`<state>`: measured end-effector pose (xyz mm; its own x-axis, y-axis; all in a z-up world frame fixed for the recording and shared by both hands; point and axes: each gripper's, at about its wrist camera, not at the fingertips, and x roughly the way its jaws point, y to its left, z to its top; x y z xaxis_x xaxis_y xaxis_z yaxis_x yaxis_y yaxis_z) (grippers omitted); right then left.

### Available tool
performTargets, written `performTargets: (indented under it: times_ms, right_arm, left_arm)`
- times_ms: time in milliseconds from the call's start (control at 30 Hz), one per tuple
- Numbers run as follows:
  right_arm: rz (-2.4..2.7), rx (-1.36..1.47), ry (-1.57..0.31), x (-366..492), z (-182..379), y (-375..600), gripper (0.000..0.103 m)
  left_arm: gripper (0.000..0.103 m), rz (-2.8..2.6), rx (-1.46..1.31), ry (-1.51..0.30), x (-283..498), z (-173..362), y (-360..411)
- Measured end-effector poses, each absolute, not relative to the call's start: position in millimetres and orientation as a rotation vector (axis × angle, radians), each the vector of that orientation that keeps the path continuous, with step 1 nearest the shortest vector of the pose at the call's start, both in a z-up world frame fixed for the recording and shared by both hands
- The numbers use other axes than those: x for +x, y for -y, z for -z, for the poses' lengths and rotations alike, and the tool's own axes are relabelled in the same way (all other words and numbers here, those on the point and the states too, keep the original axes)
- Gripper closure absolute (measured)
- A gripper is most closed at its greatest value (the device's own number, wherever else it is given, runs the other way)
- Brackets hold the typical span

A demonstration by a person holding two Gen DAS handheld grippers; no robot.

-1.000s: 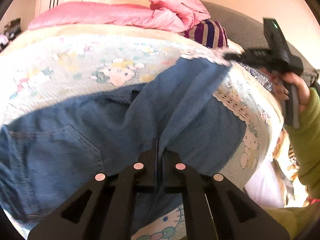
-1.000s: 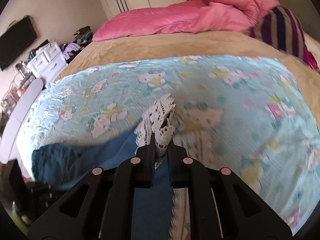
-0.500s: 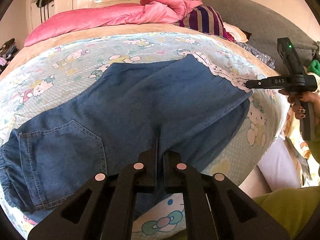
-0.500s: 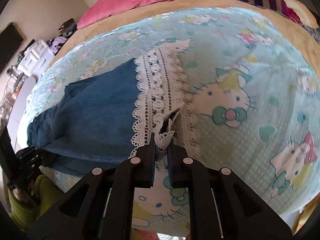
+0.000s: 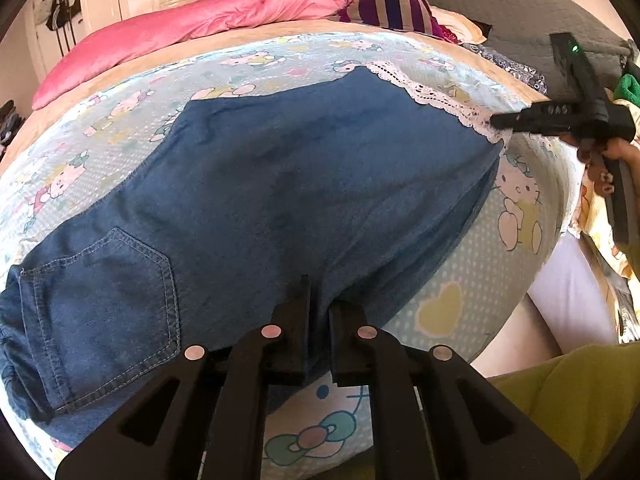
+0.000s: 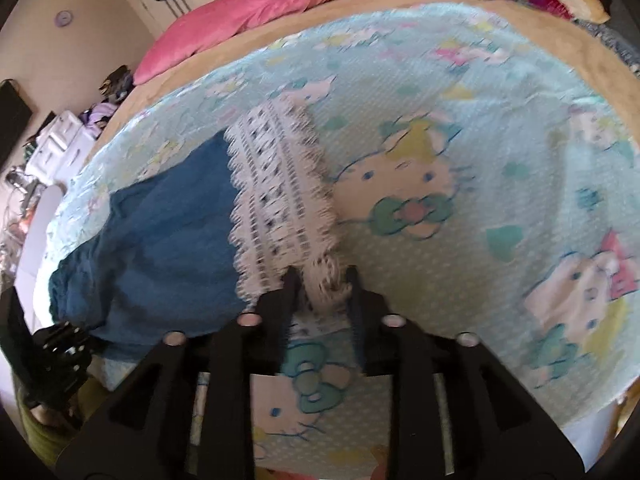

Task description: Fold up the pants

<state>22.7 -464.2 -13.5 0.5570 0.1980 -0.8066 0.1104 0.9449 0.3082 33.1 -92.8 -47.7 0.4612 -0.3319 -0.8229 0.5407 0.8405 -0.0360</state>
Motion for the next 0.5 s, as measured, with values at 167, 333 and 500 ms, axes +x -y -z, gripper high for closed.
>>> performTargets:
  times_ms: [167,333,500]
  right_arm:
    - [-0.081,0.222,-0.894,16,-14,455,0.081]
    - [-0.220,0.134,-0.949,21,0,421,0.081]
    - [-0.176,0.146,-1.046,35,30,425,0.083]
  left_arm:
    - [0.087,0.551,0.252,-0.947,30,47,94]
    - [0.057,0.560,0.244,-0.951,21,43,92]
    - [0.048,0.558,0.154,-0.928,5,25,64]
